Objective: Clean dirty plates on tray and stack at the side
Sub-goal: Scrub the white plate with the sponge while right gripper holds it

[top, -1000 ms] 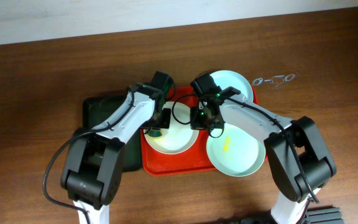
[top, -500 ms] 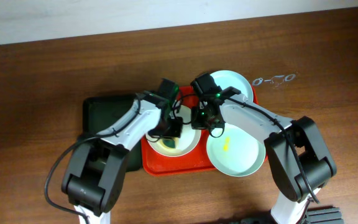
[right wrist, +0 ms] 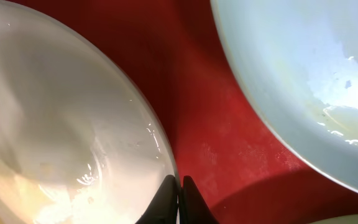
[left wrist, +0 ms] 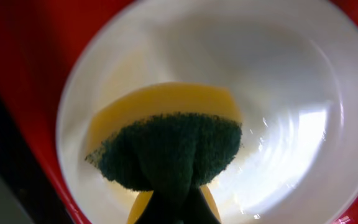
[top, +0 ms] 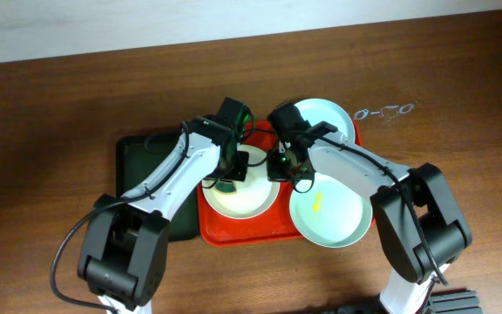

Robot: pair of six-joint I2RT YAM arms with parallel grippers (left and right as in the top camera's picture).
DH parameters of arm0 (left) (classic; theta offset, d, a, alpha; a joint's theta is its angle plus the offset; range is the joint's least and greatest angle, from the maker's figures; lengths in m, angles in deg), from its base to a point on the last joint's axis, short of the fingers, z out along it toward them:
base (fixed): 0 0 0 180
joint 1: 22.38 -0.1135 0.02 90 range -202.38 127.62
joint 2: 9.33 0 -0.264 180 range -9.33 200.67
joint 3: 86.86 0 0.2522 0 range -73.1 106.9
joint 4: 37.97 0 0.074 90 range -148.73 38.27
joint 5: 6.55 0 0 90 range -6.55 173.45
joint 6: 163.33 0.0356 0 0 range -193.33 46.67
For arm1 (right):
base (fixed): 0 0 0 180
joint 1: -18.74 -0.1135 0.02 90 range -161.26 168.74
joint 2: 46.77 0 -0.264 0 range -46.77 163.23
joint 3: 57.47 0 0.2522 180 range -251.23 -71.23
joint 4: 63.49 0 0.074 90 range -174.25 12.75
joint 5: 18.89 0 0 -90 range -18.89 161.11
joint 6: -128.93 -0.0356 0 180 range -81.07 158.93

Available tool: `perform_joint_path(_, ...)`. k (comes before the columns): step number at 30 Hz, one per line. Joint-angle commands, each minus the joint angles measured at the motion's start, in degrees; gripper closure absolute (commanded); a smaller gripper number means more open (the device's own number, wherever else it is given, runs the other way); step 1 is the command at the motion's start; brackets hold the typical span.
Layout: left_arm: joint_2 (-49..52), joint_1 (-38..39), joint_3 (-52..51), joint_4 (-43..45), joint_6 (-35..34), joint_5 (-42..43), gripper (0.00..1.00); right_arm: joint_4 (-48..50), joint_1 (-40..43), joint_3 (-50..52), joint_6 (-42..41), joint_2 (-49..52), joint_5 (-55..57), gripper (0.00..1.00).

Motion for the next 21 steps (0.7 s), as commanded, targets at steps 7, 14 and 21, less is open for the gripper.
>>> perform_joint_path(7, 8.9, -0.3, -0.5, 2.6, 0.0, 1.5, 1.00, 0.1, -0.5, 0.3, -0.4, -1.3, -0.3, 0.96)
perform_joint_path(14, 9.8, -0.3, -0.1, 1.9, 2.6, 19.4, 1.00, 0.2, -0.5, 0.3, -0.4, -1.3, -0.3, 0.96)
perform_joint_path(21, 3.7, -0.4, 0.2, -1.6, 2.7, 8.8, 1.00, 0.5, 0.6, -0.3, -0.4, -1.3, -5.2, 0.85)
